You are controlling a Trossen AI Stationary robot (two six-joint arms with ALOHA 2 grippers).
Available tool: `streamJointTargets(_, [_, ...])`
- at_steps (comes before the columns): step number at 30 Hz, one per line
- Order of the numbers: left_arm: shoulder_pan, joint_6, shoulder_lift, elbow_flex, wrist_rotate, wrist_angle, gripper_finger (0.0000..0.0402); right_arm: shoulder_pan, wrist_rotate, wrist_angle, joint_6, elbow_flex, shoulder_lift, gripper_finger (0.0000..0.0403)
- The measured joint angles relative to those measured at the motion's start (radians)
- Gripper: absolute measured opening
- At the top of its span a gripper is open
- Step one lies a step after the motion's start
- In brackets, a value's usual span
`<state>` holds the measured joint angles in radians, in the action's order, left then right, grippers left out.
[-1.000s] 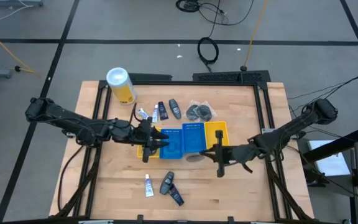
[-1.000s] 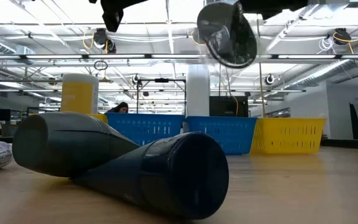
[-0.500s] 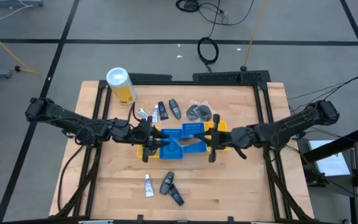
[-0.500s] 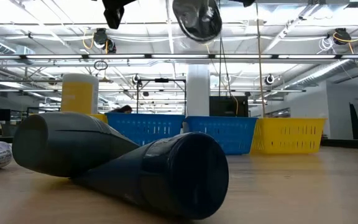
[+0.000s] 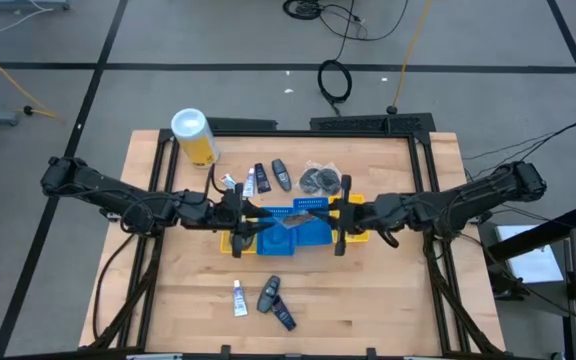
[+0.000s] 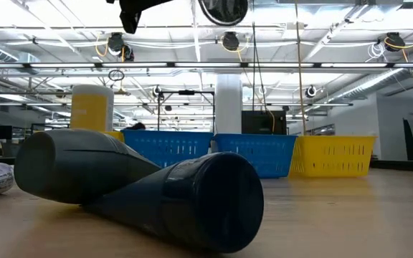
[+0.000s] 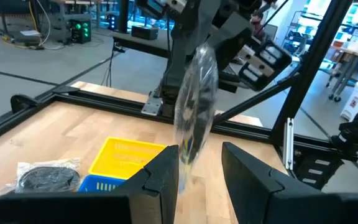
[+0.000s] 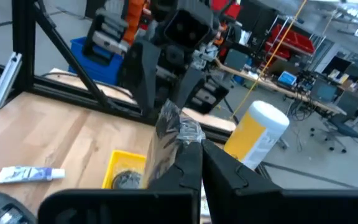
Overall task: Pick & Place Travel size toiletries
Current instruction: Put the hairbrush into the left yellow bin
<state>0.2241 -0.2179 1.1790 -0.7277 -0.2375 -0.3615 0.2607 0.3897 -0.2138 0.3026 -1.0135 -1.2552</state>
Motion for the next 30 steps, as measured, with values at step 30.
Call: streamJointTargets(30, [-0.041, 0.080, 0.178, 0.000, 0.002, -0.262, 0.0016, -0.045, -0.050, -0.019, 0.006, -0.013, -0.038, 0.0000])
